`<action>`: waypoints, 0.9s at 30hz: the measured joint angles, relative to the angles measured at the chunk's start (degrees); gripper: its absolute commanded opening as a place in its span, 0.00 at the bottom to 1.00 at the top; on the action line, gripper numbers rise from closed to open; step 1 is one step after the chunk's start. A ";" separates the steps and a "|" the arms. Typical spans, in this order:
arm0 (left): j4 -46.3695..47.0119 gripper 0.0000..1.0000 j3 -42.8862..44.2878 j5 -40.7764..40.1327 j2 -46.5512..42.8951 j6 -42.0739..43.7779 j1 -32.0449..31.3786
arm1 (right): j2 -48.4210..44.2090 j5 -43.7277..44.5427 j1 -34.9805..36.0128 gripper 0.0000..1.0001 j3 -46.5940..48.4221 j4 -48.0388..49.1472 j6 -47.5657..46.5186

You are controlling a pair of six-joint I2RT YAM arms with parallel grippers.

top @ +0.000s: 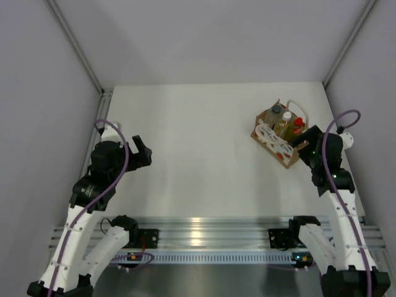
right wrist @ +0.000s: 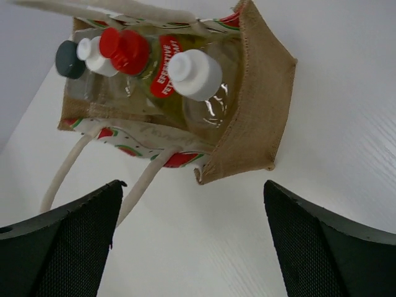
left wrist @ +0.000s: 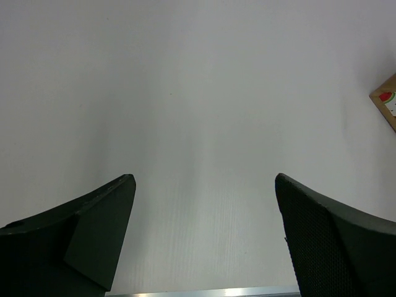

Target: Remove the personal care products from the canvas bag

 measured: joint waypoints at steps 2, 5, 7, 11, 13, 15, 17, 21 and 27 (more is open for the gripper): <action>0.00 0.99 0.00 0.22 0.00 0.00 -0.26 | 2.40 -3.67 -4.42 0.88 -2.12 2.97 1.25; -0.02 0.99 0.00 0.55 0.00 0.00 -0.55 | 5.35 -8.13 -8.59 0.83 -5.57 6.73 2.40; 0.00 0.99 0.00 0.70 0.00 0.00 -0.63 | 6.49 -10.56 -9.88 0.81 -7.82 8.41 2.97; 0.02 0.99 0.00 1.20 0.00 0.02 -0.72 | 7.10 -13.35 -10.14 0.72 -11.08 12.35 3.63; 0.02 0.99 0.00 1.29 0.00 0.02 -0.79 | 7.10 -13.90 -10.16 0.67 -12.20 14.10 3.98; 0.02 0.99 0.00 1.44 0.00 0.02 -0.79 | 7.02 -14.36 -10.16 0.63 -13.44 15.93 4.46; 0.02 0.99 0.00 1.46 0.02 0.02 -0.79 | 6.54 -14.95 -10.16 0.56 -14.88 17.88 4.94; 0.02 0.99 0.00 1.64 0.02 0.04 -0.79 | 4.96 -15.30 -10.25 0.47 -16.37 20.15 5.49; 0.13 0.99 -0.02 1.62 0.13 0.04 -0.79 | 3.78 -16.44 -12.94 0.27 -17.42 22.71 6.10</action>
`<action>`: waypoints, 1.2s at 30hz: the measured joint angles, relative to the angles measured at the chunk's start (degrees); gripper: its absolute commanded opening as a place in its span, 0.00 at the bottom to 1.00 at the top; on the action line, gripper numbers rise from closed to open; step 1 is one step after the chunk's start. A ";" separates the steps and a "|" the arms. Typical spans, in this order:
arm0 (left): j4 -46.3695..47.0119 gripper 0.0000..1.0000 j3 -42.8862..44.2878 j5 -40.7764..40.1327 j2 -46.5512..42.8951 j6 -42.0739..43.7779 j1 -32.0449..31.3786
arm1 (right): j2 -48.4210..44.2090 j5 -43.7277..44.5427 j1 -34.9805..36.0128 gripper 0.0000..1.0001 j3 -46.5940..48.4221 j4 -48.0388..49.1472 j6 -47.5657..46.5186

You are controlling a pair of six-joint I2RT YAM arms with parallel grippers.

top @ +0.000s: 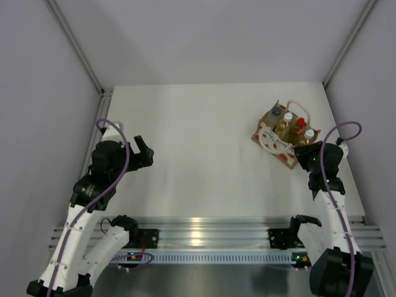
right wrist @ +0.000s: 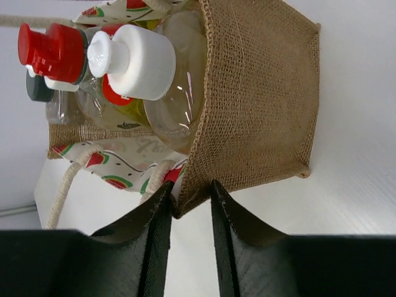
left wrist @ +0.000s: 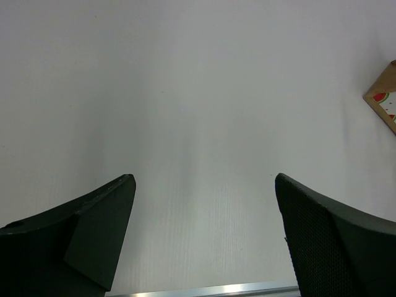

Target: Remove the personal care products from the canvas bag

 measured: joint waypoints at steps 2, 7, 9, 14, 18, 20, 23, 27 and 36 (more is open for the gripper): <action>0.22 0.99 0.00 0.02 0.07 0.00 0.00 | -0.15 -0.11 -1.03 0.16 -0.02 0.44 0.04; 0.33 0.99 0.00 0.02 0.26 0.00 0.00 | 0.20 -0.37 -2.05 0.00 -0.07 0.66 -0.15; 0.33 0.99 0.00 0.02 0.26 0.00 0.00 | 0.13 -0.70 -2.08 0.00 -0.39 1.07 -0.02; 0.33 0.99 0.00 -0.02 0.61 0.00 0.00 | -4.33 -2.03 -2.43 0.00 -4.85 3.69 2.23; 0.33 0.99 0.02 0.00 1.42 -0.04 0.00 | -10.16 -3.85 -2.51 0.00 -8.81 4.35 4.68; 0.33 0.99 0.09 -0.02 1.70 -0.26 0.00 | -12.57 -4.66 -2.56 0.00 -10.21 4.26 5.53; 0.37 0.99 0.35 1.07 2.75 -2.03 0.00 | -14.32 -5.68 -2.60 0.00 -11.08 3.93 6.36; 1.46 0.99 2.10 5.60 6.56 -5.01 -1.42 | -14.80 -6.78 -2.80 0.00 -11.37 3.67 6.49; 8.44 0.99 24.39 -3.54 37.57 -5.16 -37.83 | -18.14 -7.67 -2.84 0.00 -13.92 4.76 5.92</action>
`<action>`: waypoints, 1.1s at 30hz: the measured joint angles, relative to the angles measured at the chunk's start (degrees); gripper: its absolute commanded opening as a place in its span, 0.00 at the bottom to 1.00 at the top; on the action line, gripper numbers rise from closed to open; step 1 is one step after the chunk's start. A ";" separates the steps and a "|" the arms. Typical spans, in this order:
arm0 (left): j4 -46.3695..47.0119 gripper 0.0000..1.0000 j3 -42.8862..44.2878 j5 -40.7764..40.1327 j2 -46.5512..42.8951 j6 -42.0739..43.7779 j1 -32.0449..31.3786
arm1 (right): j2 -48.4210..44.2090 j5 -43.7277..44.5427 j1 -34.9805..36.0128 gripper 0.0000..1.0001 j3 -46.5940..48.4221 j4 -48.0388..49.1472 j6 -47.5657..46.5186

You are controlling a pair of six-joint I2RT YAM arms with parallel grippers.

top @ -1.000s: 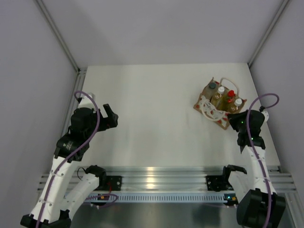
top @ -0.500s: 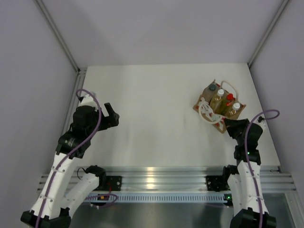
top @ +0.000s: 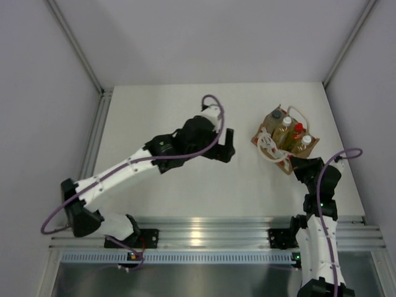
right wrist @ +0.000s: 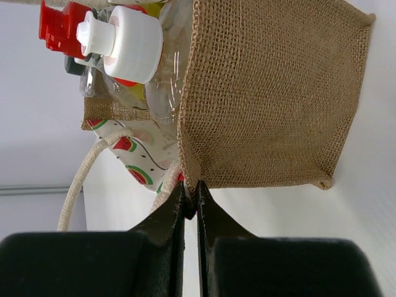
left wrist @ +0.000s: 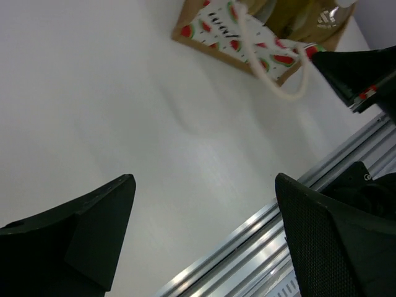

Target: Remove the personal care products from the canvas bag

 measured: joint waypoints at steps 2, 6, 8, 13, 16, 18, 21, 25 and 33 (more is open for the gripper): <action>1.44 0.99 7.63 0.11 8.17 1.68 -3.56 | -1.57 -0.35 0.00 0.00 -0.79 -0.11 -0.11; 4.31 0.99 23.41 2.49 23.50 5.57 -7.61 | -3.56 -0.90 0.00 0.00 -1.84 -0.11 -0.39; 5.57 0.99 30.56 4.55 30.42 7.21 -8.35 | -3.93 -1.16 0.00 0.00 -1.92 -0.22 -0.70; 7.85 0.99 43.50 8.76 43.58 11.26 -9.22 | -4.04 -1.53 -0.02 0.00 -2.14 -0.13 -0.74; 10.75 0.98 46.29 10.64 48.22 12.76 -9.38 | -3.65 -1.68 -0.02 0.00 -2.14 0.09 -0.96; 13.03 0.95 46.64 11.45 50.05 13.29 -9.40 | -3.45 -1.84 -0.02 0.00 -2.14 0.20 -1.05; 16.70 0.91 47.04 12.79 52.43 14.01 -9.42 | -3.37 -2.08 -0.07 0.00 -2.10 0.22 -1.16; 20.87 0.83 49.27 14.27 55.58 13.99 -9.42 | -3.37 -2.25 -0.11 0.00 -2.03 0.17 -1.42; 27.41 0.80 54.10 14.08 61.09 13.46 -9.42 | -3.48 -3.61 -0.11 0.00 -2.01 -0.04 -1.60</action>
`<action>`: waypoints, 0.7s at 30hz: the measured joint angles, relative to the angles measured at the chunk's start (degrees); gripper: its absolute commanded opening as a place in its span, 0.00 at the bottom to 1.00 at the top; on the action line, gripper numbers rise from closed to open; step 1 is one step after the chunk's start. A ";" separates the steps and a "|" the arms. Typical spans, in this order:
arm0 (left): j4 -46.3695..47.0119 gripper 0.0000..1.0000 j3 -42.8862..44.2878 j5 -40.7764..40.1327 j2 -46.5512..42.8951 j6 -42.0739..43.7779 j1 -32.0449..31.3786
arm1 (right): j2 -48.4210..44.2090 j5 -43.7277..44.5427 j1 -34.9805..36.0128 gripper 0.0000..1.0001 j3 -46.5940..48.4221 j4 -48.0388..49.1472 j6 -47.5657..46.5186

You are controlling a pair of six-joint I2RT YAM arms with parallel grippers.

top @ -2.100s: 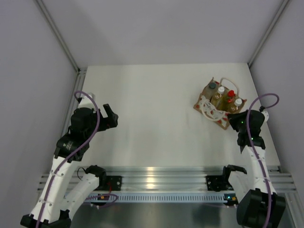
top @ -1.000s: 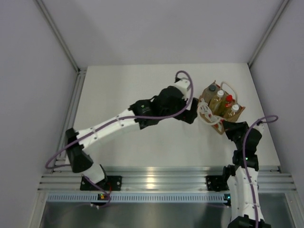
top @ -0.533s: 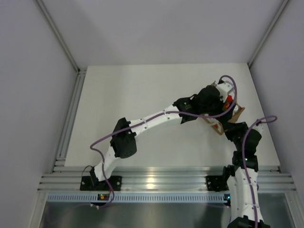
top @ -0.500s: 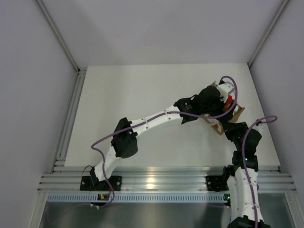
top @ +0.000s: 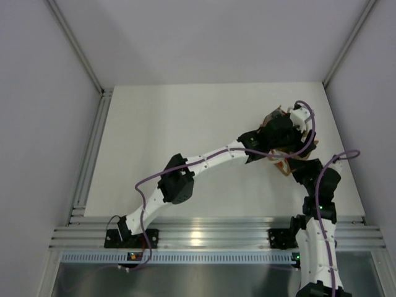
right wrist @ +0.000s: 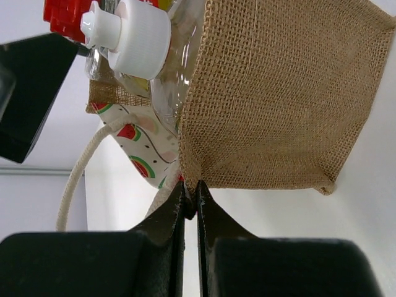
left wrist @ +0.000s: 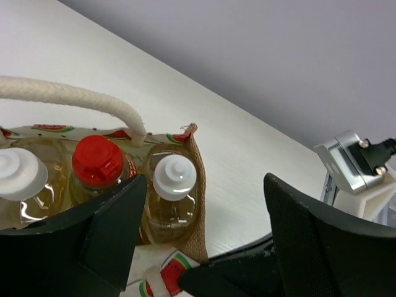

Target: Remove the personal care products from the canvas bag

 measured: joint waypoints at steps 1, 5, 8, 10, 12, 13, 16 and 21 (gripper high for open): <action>0.70 0.79 0.55 -0.42 0.70 0.00 0.00 | -0.13 -0.15 0.00 0.00 0.00 -0.11 0.00; 3.08 0.71 2.73 -2.36 3.45 0.46 0.00 | -1.03 -0.90 0.00 0.00 0.00 -1.03 -0.09; 3.45 0.63 3.06 -3.13 4.61 0.72 0.00 | -1.09 -1.31 0.00 0.00 0.02 -1.16 -0.61; 3.58 0.61 3.10 -3.32 5.38 0.90 0.00 | -1.03 -1.38 0.00 0.00 0.24 -1.44 -0.92; 3.72 0.62 3.13 -3.45 6.05 1.25 0.00 | -0.85 -1.62 0.00 0.00 0.39 -1.55 -1.09; 3.85 0.63 3.13 -3.56 6.34 1.44 0.00 | -0.85 -1.73 0.00 0.00 0.44 -1.62 -1.11; 4.09 0.63 3.13 -3.50 6.82 2.21 -0.02 | -0.63 -1.88 0.00 0.00 0.70 -1.84 -1.49; 4.96 0.39 2.40 -3.61 6.82 4.07 0.02 | -0.59 -1.99 0.00 0.00 0.76 -1.95 -1.84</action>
